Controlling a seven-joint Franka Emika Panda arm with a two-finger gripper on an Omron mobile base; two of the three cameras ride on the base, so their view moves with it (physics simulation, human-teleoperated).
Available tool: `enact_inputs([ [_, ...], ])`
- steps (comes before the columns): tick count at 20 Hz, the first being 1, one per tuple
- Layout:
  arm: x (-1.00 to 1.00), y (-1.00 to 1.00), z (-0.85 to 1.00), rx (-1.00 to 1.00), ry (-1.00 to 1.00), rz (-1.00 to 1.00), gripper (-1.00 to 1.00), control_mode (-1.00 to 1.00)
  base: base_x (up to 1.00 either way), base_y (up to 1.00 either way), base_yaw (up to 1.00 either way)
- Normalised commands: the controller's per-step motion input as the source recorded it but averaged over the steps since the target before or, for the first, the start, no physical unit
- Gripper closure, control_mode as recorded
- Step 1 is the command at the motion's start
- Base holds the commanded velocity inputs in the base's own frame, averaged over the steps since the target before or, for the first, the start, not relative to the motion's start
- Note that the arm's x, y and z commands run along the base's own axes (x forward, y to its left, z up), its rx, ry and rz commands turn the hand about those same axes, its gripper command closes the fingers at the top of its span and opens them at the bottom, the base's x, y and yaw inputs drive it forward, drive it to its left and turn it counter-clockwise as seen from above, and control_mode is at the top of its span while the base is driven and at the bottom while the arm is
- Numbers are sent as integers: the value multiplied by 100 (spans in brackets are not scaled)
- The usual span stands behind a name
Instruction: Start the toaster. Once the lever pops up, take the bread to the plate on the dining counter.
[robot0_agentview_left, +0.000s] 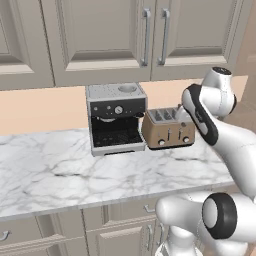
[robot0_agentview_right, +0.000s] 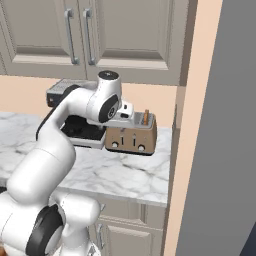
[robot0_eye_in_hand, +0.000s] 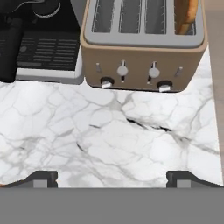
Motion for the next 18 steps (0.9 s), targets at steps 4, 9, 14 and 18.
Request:
enact_inputs([
  [4,21,-19,0,0,0,0,-100,-100,0,0,0],
  [9,32,-7,-5,0,0,0,-100,-100,0,0,0],
  [14,29,0,-5,0,0,0,-100,-100,0,0,0],
  [18,33,0,-12,0,0,0,-100,-100,0,0,0],
])
